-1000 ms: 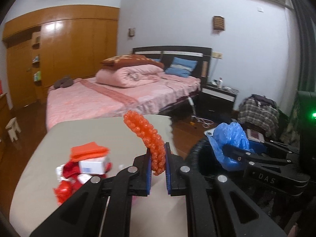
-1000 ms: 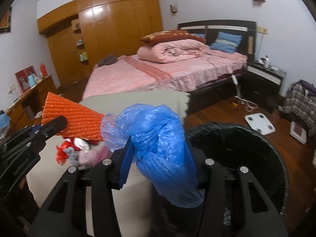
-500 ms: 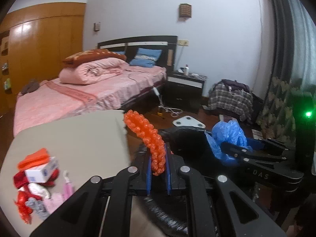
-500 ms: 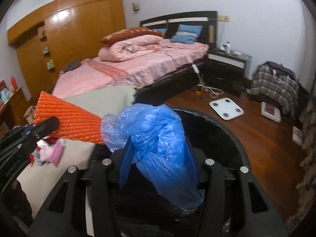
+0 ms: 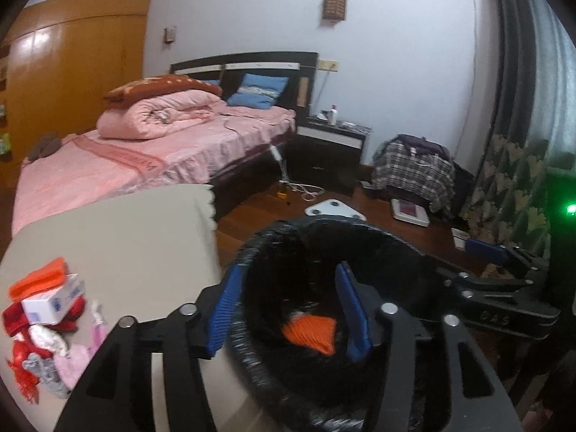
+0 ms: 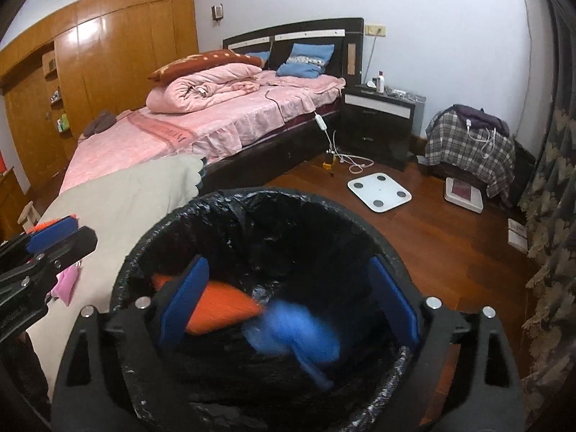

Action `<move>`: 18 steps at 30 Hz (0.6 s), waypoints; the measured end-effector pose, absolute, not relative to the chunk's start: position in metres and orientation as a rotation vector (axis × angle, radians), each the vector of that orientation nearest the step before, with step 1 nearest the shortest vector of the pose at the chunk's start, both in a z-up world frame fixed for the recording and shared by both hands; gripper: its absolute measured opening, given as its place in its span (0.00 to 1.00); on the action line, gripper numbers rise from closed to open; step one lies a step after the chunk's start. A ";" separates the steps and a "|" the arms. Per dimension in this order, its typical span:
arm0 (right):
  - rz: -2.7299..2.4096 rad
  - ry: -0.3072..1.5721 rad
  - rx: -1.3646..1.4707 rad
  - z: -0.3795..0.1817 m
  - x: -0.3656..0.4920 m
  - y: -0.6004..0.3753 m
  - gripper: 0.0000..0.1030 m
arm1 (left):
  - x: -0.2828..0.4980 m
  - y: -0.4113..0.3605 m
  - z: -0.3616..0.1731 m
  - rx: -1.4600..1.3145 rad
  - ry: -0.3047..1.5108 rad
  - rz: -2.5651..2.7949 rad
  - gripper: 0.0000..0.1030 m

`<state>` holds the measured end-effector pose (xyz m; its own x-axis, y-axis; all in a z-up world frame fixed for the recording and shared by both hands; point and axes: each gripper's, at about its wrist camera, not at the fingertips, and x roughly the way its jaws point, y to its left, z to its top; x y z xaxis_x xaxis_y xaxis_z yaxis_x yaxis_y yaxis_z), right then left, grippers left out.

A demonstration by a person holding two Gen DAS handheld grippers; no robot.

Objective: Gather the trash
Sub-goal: 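Return both tools to the pile and grasp the pink mask pouch with the right gripper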

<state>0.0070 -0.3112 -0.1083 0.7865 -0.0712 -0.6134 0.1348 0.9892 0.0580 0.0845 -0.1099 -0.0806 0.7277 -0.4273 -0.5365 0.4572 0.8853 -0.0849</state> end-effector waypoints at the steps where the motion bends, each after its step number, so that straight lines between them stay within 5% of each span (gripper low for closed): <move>1: -0.099 0.650 0.102 -0.107 0.007 -0.306 0.91 | 0.085 -0.104 -0.080 0.057 0.571 -0.471 0.56; 18: 0.228 0.646 0.058 -0.107 0.061 -0.142 0.93 | 0.074 0.080 -0.102 0.031 0.565 0.024 0.62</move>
<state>0.0613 -0.1417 -0.1074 0.7744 0.2289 -0.5898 -0.1926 0.9733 0.1248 0.0741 0.0797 -0.1017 0.8441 0.0317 -0.5353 -0.0147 0.9992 0.0360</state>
